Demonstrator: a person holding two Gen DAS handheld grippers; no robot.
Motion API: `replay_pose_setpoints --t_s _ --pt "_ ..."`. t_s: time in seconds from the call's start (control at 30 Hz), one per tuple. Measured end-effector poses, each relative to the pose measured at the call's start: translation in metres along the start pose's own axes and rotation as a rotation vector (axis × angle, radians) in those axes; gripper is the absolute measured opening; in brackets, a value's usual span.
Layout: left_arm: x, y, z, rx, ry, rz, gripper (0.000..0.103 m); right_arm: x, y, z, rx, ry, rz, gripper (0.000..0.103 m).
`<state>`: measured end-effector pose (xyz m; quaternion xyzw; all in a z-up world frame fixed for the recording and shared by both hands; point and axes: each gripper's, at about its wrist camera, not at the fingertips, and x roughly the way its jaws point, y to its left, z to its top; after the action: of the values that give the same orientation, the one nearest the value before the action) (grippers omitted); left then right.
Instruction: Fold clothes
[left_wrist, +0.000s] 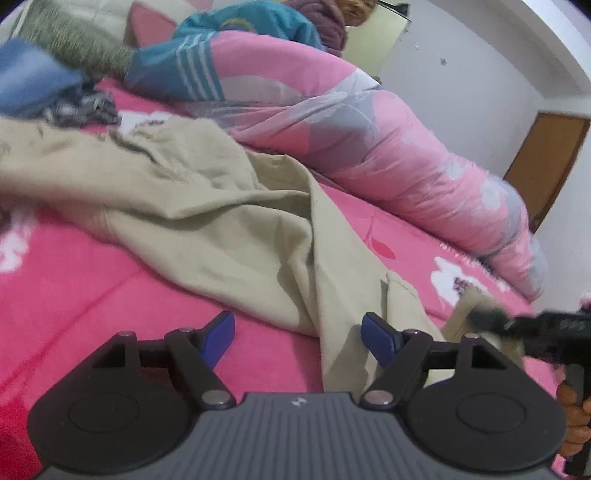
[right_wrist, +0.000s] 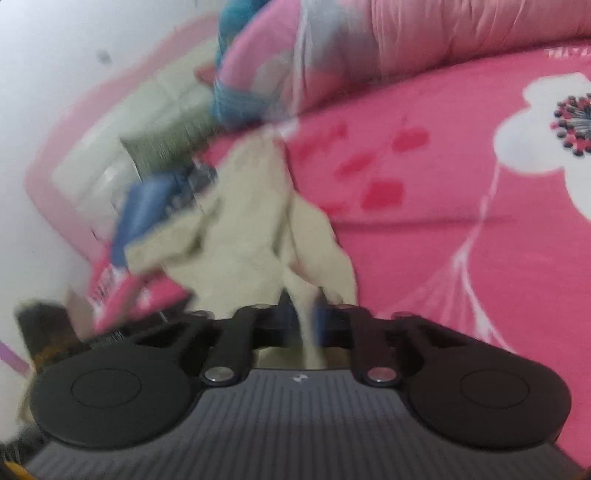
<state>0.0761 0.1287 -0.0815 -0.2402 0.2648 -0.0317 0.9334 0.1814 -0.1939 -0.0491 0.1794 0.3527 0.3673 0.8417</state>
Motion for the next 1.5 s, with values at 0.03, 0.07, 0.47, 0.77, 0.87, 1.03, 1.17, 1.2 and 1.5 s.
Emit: replay_pose_setpoints --t_s 0.03,0.07,0.47,0.77,0.87,1.03,1.17,1.2,1.5 --pt "-0.001 0.004 0.002 -0.033 -0.003 -0.022 0.078 -0.012 0.002 0.005 -0.006 -0.055 0.008 0.006" --pt "-0.002 0.009 0.004 -0.067 -0.005 -0.044 0.080 -0.023 0.004 0.010 -0.013 -0.110 0.017 0.006" --pt "0.041 -0.028 0.034 0.016 -0.007 -0.022 0.081 -0.208 -0.125 0.069 0.343 -0.811 -0.212 0.006" --pt "0.055 -0.029 0.026 0.081 0.036 0.018 0.081 -0.201 -0.216 0.003 0.597 -0.780 -0.446 0.006" --pt "0.053 -0.030 0.025 0.091 0.043 0.022 0.081 -0.206 -0.219 0.022 0.568 -0.747 -0.435 0.010" --pt "0.049 -0.035 0.026 0.088 0.065 0.011 0.081 -0.213 -0.204 0.033 0.548 -0.542 -0.756 0.052" --pt "0.051 -0.046 0.023 0.077 0.093 0.038 0.080 -0.235 -0.179 0.001 0.577 -0.529 -0.740 0.053" --pt "0.049 -0.048 0.022 0.064 0.091 0.032 0.080 -0.239 -0.164 -0.006 0.548 -0.515 -0.729 0.053" --pt "0.027 -0.048 0.005 -0.014 0.184 0.014 0.080 -0.162 -0.028 -0.098 0.248 0.025 -0.108 0.075"
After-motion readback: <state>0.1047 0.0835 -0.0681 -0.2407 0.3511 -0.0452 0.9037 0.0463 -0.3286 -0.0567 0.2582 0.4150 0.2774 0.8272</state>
